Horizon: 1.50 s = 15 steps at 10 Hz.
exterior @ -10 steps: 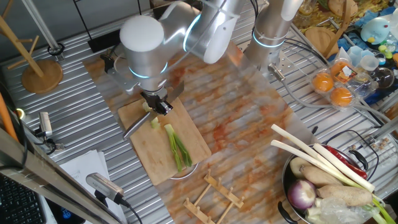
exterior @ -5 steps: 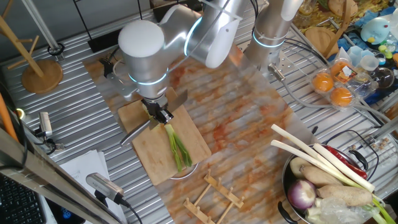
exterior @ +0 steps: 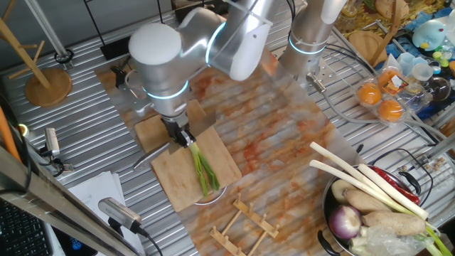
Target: Chop the scallions
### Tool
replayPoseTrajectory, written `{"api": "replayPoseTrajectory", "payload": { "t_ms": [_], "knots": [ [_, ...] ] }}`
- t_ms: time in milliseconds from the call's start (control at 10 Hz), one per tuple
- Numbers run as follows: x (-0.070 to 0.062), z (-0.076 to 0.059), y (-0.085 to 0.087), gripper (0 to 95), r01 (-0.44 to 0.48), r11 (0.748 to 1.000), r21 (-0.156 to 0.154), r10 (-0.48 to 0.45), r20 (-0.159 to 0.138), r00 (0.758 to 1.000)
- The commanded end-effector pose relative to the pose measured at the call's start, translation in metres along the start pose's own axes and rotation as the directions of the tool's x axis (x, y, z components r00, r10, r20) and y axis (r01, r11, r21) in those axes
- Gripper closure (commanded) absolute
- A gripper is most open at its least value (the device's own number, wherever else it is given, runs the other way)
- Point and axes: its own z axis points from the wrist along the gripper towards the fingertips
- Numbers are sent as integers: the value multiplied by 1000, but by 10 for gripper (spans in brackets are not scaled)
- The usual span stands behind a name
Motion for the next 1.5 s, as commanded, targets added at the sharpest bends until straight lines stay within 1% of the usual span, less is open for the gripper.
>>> {"api": "replayPoseTrajectory", "payload": {
  "t_ms": [100,300,500,700,800,1200,1500],
  "knots": [
    [-1,4,7,950,-9,1000,3,9,-3,1000],
    [3,8,10,950,-18,1000,2,18,-3,1000],
    [15,13,10,950,-29,1000,-7,29,4,1000],
    [20,16,10,950,-39,999,-7,39,10,999],
    [21,17,12,950,-55,998,-15,55,8,998],
    [18,23,24,950,-80,997,-11,80,13,997],
    [19,26,25,950,-81,997,-6,81,17,997]
  ]
}}
